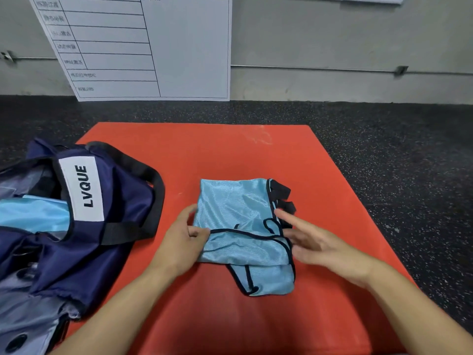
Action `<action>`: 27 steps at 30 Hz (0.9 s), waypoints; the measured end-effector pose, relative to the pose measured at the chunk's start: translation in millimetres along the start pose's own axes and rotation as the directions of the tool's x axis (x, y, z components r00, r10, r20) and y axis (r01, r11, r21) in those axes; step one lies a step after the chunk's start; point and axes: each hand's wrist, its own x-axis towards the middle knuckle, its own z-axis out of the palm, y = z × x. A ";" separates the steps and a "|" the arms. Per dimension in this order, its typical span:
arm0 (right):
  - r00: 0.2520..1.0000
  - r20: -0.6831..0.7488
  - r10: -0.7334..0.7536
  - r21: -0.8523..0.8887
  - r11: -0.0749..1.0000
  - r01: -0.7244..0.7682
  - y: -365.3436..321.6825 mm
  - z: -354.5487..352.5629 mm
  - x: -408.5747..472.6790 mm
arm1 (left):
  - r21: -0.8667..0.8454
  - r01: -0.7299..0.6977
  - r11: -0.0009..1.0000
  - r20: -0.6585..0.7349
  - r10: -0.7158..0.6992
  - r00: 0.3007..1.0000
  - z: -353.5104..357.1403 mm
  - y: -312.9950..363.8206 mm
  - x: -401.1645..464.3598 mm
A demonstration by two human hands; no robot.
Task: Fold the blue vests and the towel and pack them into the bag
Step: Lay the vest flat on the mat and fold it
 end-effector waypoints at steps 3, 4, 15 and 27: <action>0.997 -0.058 -0.049 -0.202 0.979 0.036 -0.2 -0.7 -0.3 | -0.023 0.028 0.999 0.070 -0.026 0.997 -1.4 1.2 2.8; 0.993 -0.093 -0.075 -0.245 0.968 0.050 -0.6 1.1 1.5 | -0.058 0.037 0.998 0.096 -0.031 0.995 -3.4 2.2 3.2; 0.973 0.230 -0.025 -0.467 0.874 0.133 -0.4 7.6 -2.7 | -0.191 0.087 0.978 0.393 -0.005 0.919 -39.1 0.5 -7.4; 0.940 -0.226 -0.257 -0.389 0.908 0.155 -5.0 25.7 30.0 | -0.171 0.045 0.984 0.343 0.017 0.939 -38.6 -7.2 -4.6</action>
